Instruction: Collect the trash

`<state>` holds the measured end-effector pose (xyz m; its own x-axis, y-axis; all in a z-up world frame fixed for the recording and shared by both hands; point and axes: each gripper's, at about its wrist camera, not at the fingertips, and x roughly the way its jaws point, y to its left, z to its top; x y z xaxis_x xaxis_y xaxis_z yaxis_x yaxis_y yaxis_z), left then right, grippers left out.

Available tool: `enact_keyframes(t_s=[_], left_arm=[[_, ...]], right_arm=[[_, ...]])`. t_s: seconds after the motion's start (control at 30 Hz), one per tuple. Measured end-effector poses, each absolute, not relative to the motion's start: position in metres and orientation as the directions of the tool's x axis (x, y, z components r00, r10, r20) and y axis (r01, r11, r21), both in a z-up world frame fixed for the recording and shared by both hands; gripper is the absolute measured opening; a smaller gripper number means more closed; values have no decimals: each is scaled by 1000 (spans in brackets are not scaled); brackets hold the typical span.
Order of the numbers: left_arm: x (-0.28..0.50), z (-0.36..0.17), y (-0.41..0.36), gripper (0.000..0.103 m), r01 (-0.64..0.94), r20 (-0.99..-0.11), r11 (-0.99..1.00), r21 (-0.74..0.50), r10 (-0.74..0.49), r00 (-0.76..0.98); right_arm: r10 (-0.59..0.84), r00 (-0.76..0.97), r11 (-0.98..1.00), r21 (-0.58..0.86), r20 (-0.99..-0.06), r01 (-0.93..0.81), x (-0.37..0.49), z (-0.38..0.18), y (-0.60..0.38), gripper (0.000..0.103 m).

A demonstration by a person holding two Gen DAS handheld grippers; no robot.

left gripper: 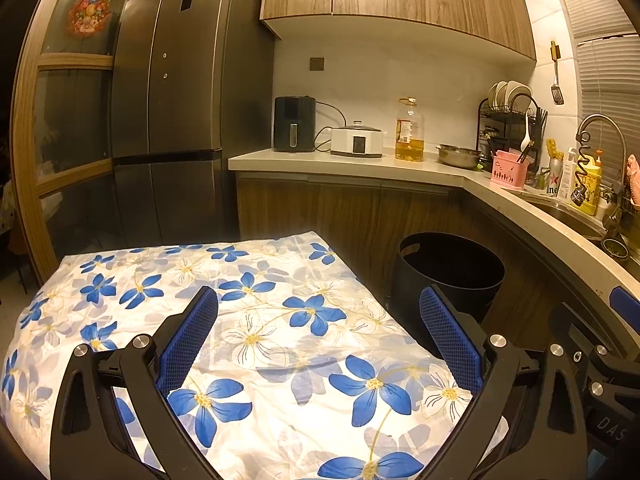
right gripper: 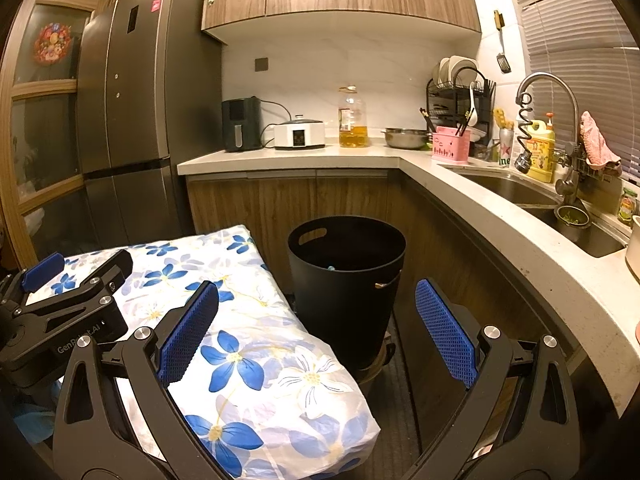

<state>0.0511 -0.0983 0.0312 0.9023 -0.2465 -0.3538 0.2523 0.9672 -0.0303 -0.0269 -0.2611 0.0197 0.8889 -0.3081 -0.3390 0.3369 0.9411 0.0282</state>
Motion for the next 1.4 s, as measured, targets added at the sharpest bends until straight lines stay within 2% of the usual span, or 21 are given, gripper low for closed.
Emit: enact_keyframes(t_s=[0.97,1.4], left_arm=[[51,31,-98,97,257,-353,966,-31,-251,902],[49,32,-103,97,296,-361,954,-38,-290,886]], right_arm=[[-316,887,938,29,-336,346,-27,21,-262,98],[-318,885,937,34,-340,349,-28,20,-266,98]])
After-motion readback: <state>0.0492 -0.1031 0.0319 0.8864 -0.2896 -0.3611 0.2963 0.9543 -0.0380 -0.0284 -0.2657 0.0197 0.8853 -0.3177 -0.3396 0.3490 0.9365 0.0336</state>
